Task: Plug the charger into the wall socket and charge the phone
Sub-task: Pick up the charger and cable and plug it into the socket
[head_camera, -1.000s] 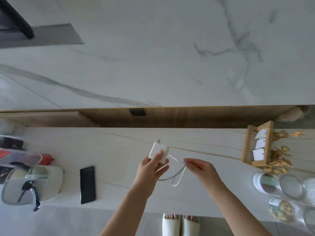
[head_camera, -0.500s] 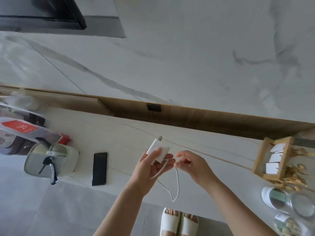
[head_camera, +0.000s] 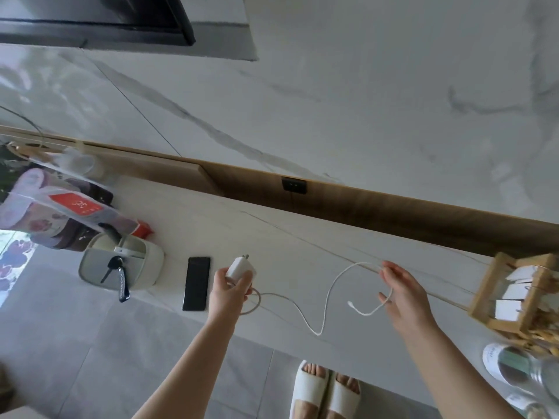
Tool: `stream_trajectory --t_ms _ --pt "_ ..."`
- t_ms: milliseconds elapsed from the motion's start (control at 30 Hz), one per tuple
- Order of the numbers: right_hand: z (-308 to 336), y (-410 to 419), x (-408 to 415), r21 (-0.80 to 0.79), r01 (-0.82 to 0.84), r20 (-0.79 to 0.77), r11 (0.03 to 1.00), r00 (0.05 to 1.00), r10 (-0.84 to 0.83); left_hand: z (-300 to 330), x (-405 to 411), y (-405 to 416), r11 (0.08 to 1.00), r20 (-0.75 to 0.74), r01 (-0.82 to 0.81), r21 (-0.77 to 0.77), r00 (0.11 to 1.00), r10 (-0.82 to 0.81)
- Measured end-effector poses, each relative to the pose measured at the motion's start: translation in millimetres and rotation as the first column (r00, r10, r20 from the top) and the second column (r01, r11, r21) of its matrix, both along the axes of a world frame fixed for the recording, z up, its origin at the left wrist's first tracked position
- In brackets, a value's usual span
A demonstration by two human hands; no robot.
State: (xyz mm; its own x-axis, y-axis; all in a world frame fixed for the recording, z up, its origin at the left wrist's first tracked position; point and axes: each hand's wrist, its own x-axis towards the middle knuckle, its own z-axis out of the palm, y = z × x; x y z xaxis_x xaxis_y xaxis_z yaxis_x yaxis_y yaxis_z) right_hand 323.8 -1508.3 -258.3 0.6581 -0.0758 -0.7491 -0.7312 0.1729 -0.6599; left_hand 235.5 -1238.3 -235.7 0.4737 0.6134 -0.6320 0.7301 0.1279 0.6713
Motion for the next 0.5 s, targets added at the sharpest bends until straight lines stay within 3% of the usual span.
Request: stream_trajectory --t_ms 133,500 --pt "1 21 3 0.059 -0.037 -0.004 0.998 0.999 0.037 1 -1 -22 0.998 0.004 0.040 -0.047 0.999 -0.040" --pt "0 94 -3 -0.016 -0.113 0.009 0.993 0.994 0.113 -12 38 -9 0.893 0.219 0.138 -0.427 0.975 -0.045"
